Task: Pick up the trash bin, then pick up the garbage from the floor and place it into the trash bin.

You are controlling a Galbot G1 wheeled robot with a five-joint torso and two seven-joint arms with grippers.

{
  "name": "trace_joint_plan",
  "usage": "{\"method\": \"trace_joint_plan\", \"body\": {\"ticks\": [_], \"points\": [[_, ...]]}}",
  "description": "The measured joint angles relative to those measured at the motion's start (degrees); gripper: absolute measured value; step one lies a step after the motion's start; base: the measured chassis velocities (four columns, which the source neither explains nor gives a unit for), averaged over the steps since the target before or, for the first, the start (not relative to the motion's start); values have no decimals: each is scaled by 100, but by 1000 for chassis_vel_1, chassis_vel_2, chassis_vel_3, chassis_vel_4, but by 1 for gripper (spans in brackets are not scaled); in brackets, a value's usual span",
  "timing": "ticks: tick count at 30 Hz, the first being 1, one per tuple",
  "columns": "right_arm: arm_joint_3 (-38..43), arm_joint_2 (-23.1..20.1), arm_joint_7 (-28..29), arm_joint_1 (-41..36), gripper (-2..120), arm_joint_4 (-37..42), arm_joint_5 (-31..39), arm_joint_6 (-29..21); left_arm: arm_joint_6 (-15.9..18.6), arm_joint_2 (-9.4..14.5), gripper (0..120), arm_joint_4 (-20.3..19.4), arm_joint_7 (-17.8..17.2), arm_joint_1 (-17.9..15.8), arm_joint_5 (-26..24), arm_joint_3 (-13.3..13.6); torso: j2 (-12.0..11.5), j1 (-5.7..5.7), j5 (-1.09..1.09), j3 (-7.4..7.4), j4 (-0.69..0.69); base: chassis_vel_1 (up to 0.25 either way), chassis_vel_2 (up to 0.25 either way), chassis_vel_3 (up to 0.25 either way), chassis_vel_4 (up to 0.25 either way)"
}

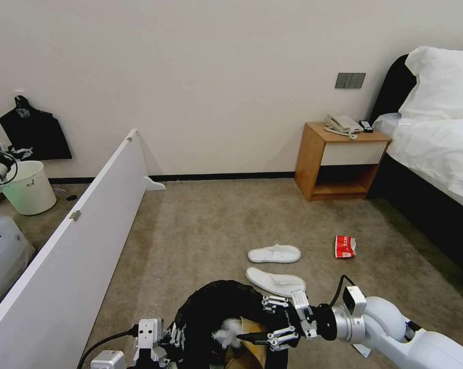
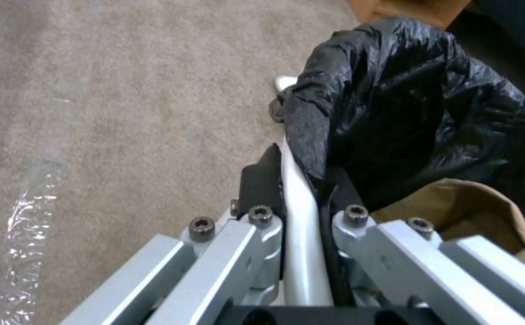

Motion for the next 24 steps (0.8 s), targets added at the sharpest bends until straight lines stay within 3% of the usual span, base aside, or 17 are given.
{"method": "trace_joint_plan", "body": {"ticks": [2,4,8,11,12,13,14,15,16,18,19,21,24], "points": [[22,-4,-15,2,82,9,21,0,-2,0,5,3,1,-1,2,-4,0,0,0,0,0,0,0,0,0],[120,2,-12,4,94,27,68,2,-4,3,5,7,3,-4,3,-11,0,0,0,0,0,0,0,0,0],[328,58,173,-68,99,54,100,42,-7,6,5,7,4,-9,4,-19,0,0,-1,0,1,0,0,0,0],[981,295,1386,-429,100,152,67,159,-14,23,5,14,10,-38,-4,-54,0,0,-1,0,1,0,0,0,0],[981,295,1386,-429,100,152,67,159,-14,23,5,14,10,-38,-4,-54,0,0,-1,0,1,0,0,0,0],[1294,435,1983,-637,100,203,16,161,-17,30,5,17,13,-53,-18,-62,0,0,-1,0,0,0,0,0,0],[1294,435,1983,-637,100,203,16,161,-17,30,5,17,13,-53,-18,-62,0,0,-1,0,0,0,0,0,0],[1666,638,2617,-863,100,225,-115,142,-23,35,5,27,17,-65,-25,-62,0,0,-1,0,0,0,0,0,0],[1666,638,2617,-863,100,225,-115,142,-23,35,5,27,17,-65,-25,-62,0,0,-1,0,0,0,0,0,0],[2210,918,3523,-1220,100,206,-432,0,-33,53,5,46,24,-76,-29,-58,0,0,0,0,2,0,0,0,0],[2210,918,3523,-1220,100,206,-432,0,-33,53,5,46,24,-76,-29,-58,0,0,0,0,2,0,0,0,0],[2899,1178,4226,-1744,100,39,-858,-254,-36,106,5,64,29,-94,-45,-62,0,0,-1,0,-3,0,0,0,0],[3091,1251,4350,-1894,100,-78,-1057,-302,-36,126,5,68,31,-106,-65,-72,0,0,1,0,-3,0,0,0,0]]}}
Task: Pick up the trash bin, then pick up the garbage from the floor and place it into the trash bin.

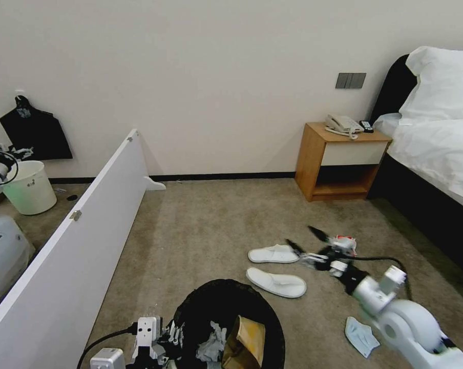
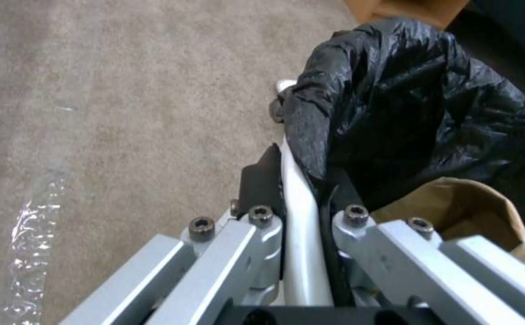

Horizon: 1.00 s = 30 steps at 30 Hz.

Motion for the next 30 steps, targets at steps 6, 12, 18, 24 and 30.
{"method": "trace_joint_plan", "body": {"ticks": [6,12,18,24,30], "points": [[681,379,113,-279,100,-1328,-885,-85,-1,61,5,27,3,-55,-71,-23,0,0,-1,0,4,0,0,0,0],[848,817,123,-55,100,-2688,-1329,-12,-1,105,5,29,7,-58,-119,-52,0,0,-1,0,4,0,0,0,0],[804,1448,466,261,100,-3685,-1466,-135,0,103,5,43,7,-78,-129,-48,0,0,0,0,4,0,0,0,0],[673,1817,658,367,100,-4075,-1545,-366,3,91,5,47,6,-71,-119,-48,0,0,-1,0,3,0,0,0,0],[639,1957,1058,443,100,-4227,-1721,-663,5,84,5,36,5,-38,-117,-70,0,0,-1,0,3,0,0,0,0]]}}
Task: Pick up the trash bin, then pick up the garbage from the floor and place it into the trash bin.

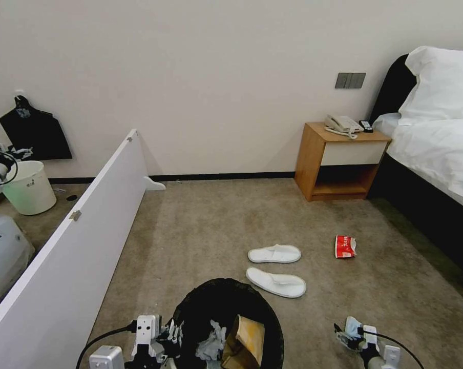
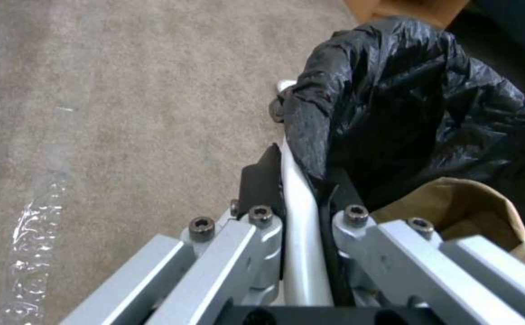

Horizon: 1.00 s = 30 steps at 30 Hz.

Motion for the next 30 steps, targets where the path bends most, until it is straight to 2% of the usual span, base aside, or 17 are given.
{"method": "trace_joint_plan", "body": {"ticks": [5,6,8,9,10,12,13,15,18,20,22,26,27,28,30], "points": [[-12,-1,211,-18,100,39,-31,-223,0,-10,5,-5,-1,4,4,0,0,0,0,0,-1,0,0,0,0],[-16,0,305,-18,95,50,-48,-312,0,-14,5,-6,-1,5,9,0,0,0,-1,0,-1,0,0,0,0],[-16,0,305,-18,95,50,-48,-312,0,-14,5,-6,-1,5,9,0,0,0,-1,0,-1,0,0,0,0],[-19,10,424,-9,85,51,-82,-408,0,-18,5,-7,-2,9,21,1,0,0,0,0,-1,0,0,0,0],[-19,10,424,-9,85,51,-82,-408,0,-18,5,-7,-2,9,21,1,0,0,0,0,-1,0,0,0,0],[-20,12,482,-2,72,65,-97,-482,-1,-20,5,-6,-3,18,30,2,0,0,0,0,0,0,0,0,0],[-20,12,482,-2,72,65,-97,-482,-1,-20,5,-6,-3,18,30,2,0,0,0,0,0,0,0,0,0],[-21,5,518,-2,61,83,-97,-526,-1,-18,5,-6,-4,21,33,3,0,0,0,0,-1,0,0,0,0],[-20,-2,545,-2,56,98,-96,-556,-2,-15,5,-5,-4,20,34,4,0,0,0,0,-1,0,0,0,0],[-23,-41,581,-20,43,130,-102,-609,-2,-14,5,8,-4,11,37,8,0,0,0,0,0,0,0,0,0],[-25,-55,586,-25,40,137,-103,-619,-3,-14,5,16,-4,6,40,11,0,0,0,0,-1,0,0,0,0],[-27,-110,638,-69,22,218,-89,-666,-7,-14,5,33,-4,2,48,16,0,0,1,0,0,0,0,0,0],[-27,-110,638,-69,22,218,-89,-666,-7,-14,5,33,-4,2,48,16,0,0,1,0,0,0,0,0,0],[-22,-133,667,-112,16,297,-66,-690,-8,-9,5,34,-4,5,49,16,0,0,1,0,0,0,0,0,0],[-20,-141,672,-127,12,326,-61,-694,-8,-9,5,34,-4,5,49,15,0,0,1,0,0,0,0,0,0]]}}
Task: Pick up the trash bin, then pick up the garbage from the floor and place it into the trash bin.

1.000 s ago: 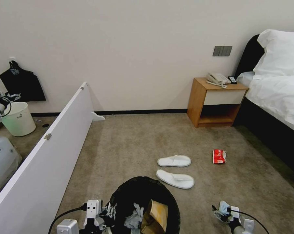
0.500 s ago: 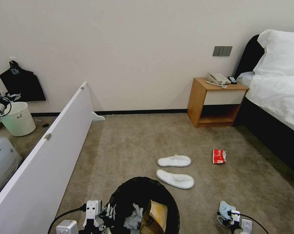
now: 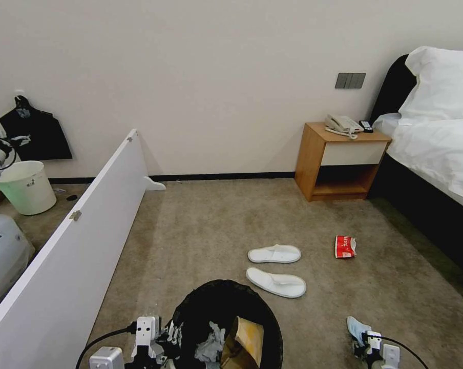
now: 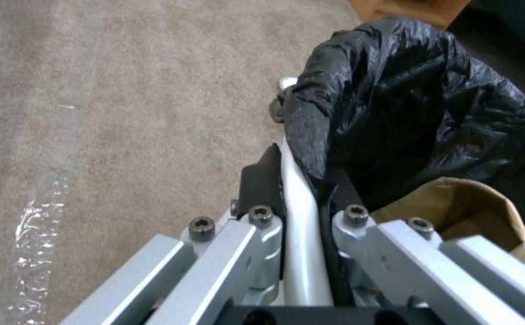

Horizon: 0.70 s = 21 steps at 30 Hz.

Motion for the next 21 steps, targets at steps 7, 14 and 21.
{"method": "trace_joint_plan", "body": {"ticks": [7,14,21], "points": [[36,-108,44,-199,0,506,80,2,-3,5,5,0,0,2,-2,-5,0,0,1,0,0,0,0,0,0],[73,-737,-997,-596,0,2063,489,1156,-6,16,5,-9,0,30,-30,-50,0,0,-1,0,-1,0,0,0,0],[-408,-1362,-2248,-396,0,3008,1467,1763,-7,-4,5,-19,0,75,-21,-58,0,0,-2,0,2,0,0,0,0]]}}
